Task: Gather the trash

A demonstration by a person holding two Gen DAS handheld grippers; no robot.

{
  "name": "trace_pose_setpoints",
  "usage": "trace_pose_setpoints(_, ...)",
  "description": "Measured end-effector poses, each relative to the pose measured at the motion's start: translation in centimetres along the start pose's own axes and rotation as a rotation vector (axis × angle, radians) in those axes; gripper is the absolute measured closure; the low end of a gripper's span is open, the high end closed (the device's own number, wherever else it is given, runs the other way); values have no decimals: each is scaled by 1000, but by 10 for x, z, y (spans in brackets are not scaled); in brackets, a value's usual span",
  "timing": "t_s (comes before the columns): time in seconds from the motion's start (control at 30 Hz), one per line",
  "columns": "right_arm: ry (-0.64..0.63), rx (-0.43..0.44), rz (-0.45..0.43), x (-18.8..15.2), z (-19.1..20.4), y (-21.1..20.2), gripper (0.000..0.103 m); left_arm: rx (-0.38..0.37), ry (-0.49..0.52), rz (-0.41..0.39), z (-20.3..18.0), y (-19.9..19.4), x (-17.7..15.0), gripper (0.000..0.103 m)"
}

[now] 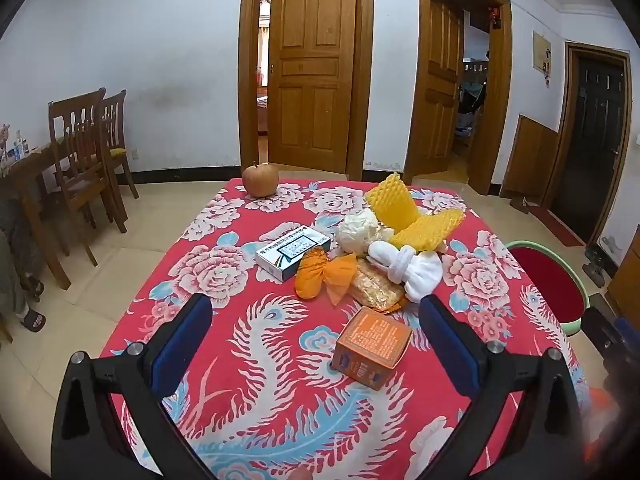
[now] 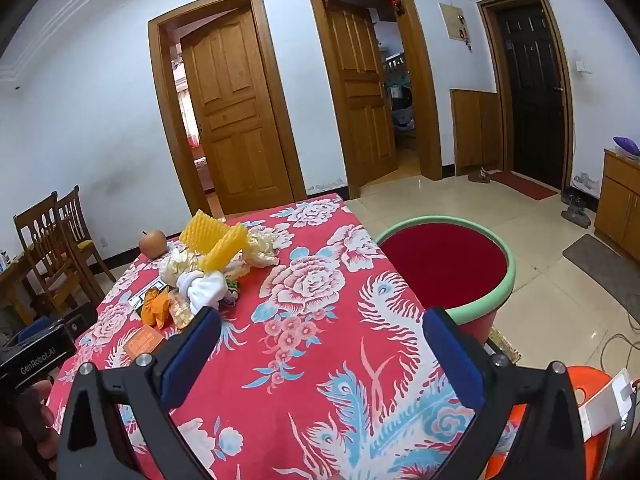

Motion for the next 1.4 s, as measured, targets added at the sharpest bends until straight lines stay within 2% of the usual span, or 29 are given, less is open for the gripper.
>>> trace_pose_setpoints(1.4, -10, 7, 0, 0, 1, -6, 0, 11, -8, -3, 4, -6, -2, 1)
Point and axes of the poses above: each gripper's, at about its wrist camera, not at the fingertips, and y roughly the way its jaws point, z to its left, x to its top, the point moved 3 cm from there along y, roughly the way its jaws point, and after that the axes turned 11 degrees about y, right-handed, at the moved point
